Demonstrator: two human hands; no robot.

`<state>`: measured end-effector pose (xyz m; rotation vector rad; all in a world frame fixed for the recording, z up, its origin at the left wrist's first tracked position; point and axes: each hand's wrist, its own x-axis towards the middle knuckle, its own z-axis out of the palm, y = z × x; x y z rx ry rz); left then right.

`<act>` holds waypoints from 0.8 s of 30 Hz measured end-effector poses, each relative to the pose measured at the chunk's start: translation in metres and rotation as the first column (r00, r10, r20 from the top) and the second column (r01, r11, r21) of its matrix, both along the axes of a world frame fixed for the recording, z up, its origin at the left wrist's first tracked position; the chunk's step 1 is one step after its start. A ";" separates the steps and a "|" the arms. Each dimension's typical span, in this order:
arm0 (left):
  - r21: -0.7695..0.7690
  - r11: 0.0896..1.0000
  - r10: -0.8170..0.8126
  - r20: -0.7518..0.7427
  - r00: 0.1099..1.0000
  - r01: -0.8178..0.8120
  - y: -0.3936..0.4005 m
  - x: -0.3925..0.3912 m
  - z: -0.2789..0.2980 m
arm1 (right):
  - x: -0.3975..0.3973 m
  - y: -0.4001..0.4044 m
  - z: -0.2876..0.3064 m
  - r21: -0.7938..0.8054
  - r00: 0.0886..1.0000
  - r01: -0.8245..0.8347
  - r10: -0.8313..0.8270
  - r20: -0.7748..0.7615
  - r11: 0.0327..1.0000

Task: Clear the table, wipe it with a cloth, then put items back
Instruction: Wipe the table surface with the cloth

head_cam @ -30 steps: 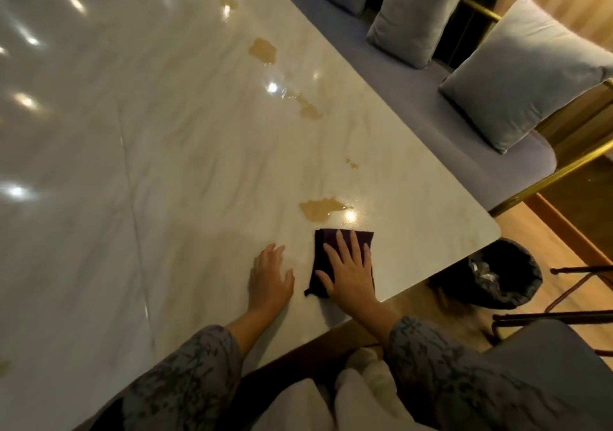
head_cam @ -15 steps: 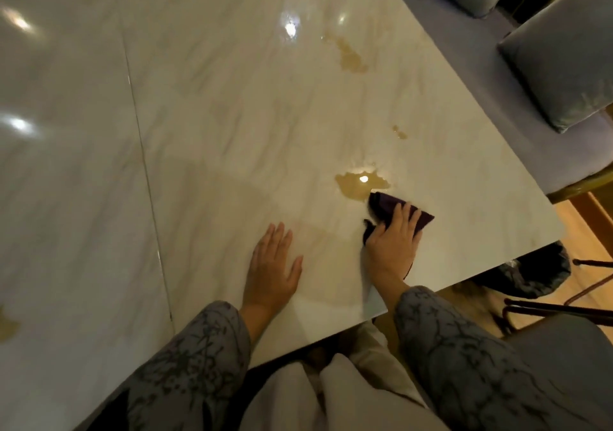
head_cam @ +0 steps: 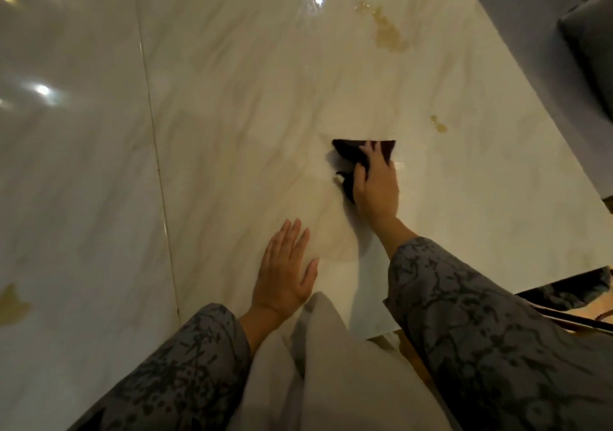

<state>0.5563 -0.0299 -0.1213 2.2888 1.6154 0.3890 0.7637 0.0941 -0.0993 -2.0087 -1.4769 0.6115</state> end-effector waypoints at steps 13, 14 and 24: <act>0.013 1.000 0.013 0.001 1.000 -0.013 0.000 -0.001 -0.001 | 0.066 -0.071 -0.013 -0.180 0.841 0.130 -0.013 0.541 0.975; 0.017 1.000 0.013 0.005 1.000 -0.013 0.000 -0.001 -0.001 | 0.073 -0.071 -0.013 -0.182 0.837 0.189 -0.061 0.544 0.965; -0.004 1.000 0.015 0.083 0.996 -0.015 0.001 -0.001 -0.001 | 0.006 -0.084 -0.007 -0.268 0.857 -0.013 0.149 0.494 0.963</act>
